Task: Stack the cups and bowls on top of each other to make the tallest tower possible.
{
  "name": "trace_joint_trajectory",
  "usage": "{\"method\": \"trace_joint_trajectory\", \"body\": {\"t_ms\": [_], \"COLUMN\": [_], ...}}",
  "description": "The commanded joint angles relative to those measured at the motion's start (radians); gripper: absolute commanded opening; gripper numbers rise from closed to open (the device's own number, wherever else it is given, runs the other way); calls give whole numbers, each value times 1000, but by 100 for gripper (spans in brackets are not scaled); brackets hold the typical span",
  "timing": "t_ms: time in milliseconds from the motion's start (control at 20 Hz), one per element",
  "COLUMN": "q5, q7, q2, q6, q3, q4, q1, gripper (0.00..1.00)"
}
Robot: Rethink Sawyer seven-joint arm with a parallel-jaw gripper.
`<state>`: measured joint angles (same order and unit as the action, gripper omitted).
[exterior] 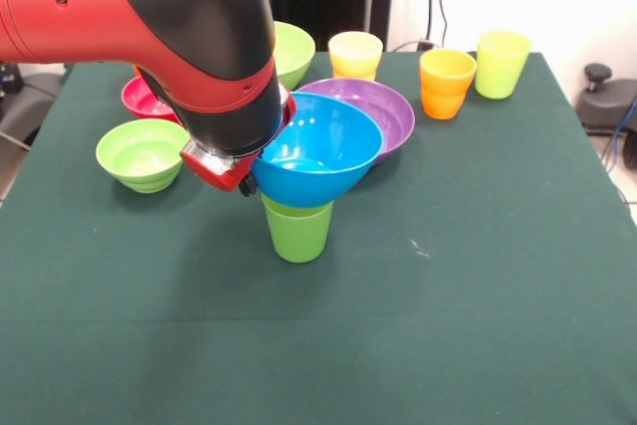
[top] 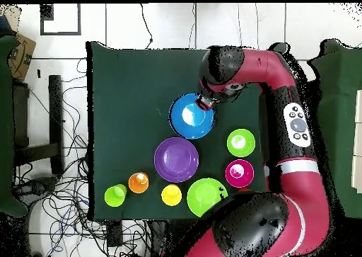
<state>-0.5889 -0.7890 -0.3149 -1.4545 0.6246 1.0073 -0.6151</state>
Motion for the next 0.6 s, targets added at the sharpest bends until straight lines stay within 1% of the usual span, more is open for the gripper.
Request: {"method": "trace_joint_trajectory", "body": {"t_ms": [50, 350, 600], "q5": [-50, -60, -58], "q7": [271, 271, 274], "q2": [-16, -4, -3], "q6": [36, 43, 58], "q3": [31, 29, 32], "q4": [1, -7, 1], "q1": [2, 8, 0], "gripper": [0, 0, 0]}}
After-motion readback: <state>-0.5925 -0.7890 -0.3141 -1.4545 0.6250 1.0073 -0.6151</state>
